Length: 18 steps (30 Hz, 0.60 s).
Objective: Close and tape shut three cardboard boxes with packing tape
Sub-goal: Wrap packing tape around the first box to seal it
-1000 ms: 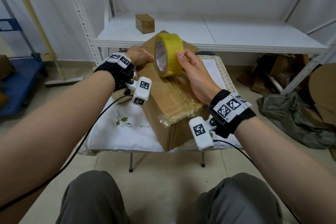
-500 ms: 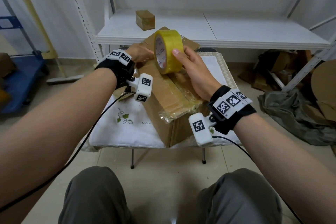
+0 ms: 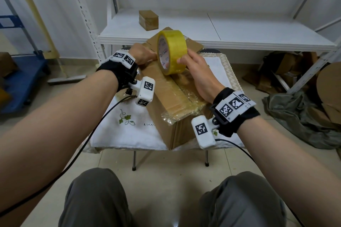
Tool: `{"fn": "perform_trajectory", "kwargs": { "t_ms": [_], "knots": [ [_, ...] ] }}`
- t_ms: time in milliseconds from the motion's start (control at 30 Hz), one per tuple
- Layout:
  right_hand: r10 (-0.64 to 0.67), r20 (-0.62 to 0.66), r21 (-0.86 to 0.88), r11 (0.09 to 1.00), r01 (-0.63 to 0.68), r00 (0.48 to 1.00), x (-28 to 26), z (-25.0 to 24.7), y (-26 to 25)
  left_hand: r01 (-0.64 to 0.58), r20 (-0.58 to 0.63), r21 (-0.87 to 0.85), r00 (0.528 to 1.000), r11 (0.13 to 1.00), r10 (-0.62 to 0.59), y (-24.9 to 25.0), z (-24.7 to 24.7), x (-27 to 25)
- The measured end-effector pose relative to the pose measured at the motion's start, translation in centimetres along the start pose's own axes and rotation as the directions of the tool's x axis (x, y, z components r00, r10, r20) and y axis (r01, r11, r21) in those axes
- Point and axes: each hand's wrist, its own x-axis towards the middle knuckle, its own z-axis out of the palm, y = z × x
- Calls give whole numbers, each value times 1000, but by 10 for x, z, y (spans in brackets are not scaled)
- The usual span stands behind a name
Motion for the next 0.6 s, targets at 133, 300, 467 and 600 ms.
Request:
{"fn": "perform_trajectory", "kwargs": {
  "t_ms": [133, 300, 467, 600],
  "knots": [
    [1, 10, -38, 999, -1, 1000, 1, 0, 2, -189, -78, 263, 973, 946, 216, 7, 7, -10],
    [-13, 43, -2, 1000, 13, 999, -3, -3, -1, -357, -84, 285, 915, 890, 394, -5, 21, -14],
    [-33, 9, 23, 999, 33, 999, -3, 1, 0, -352, -98, 219, 920, 910, 380, -11, 22, -9],
    [-46, 10, 77, 996, 45, 999, -6, -1, -1, -358, -92, 247, 916, 900, 389, -11, 23, -9]
  ]
}}
